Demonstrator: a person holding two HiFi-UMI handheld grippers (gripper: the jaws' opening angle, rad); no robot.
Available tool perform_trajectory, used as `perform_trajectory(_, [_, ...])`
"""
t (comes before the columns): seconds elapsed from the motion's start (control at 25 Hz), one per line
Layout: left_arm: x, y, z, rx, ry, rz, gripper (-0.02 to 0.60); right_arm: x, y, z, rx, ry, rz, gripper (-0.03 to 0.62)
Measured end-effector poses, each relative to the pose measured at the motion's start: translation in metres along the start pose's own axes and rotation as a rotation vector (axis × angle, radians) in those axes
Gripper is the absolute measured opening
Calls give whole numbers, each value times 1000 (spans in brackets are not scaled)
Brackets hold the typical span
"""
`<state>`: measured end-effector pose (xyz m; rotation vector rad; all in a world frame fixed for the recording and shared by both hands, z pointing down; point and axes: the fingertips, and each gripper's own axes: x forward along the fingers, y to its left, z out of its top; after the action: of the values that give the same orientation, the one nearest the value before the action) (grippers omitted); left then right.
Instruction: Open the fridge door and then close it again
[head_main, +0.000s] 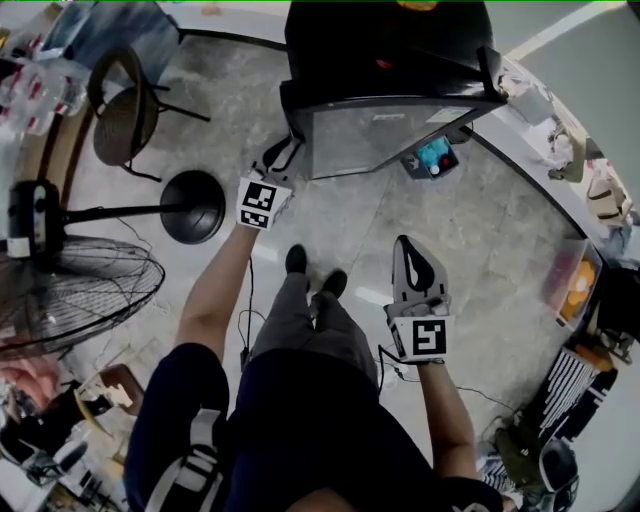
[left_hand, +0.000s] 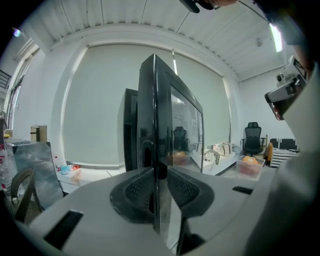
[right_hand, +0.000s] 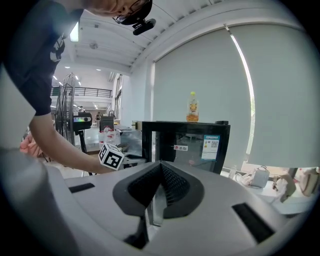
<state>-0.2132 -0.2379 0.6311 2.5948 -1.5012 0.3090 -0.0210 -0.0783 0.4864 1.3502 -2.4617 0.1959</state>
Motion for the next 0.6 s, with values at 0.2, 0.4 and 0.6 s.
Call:
perform_trajectory(0.2, [-13,-20,-2,0,5,29,95,-17,-11,-5,-2,-10,-38,18])
perform_trajectory(0.4, [-27,-40,-5,-6,12,69,92,-33,-16,-10,2,-6,-57,18])
perform_trajectory(0.6, [-40,-60,-8,-6,25,101,87,-47,-20,-15,8,-8,-72,18])
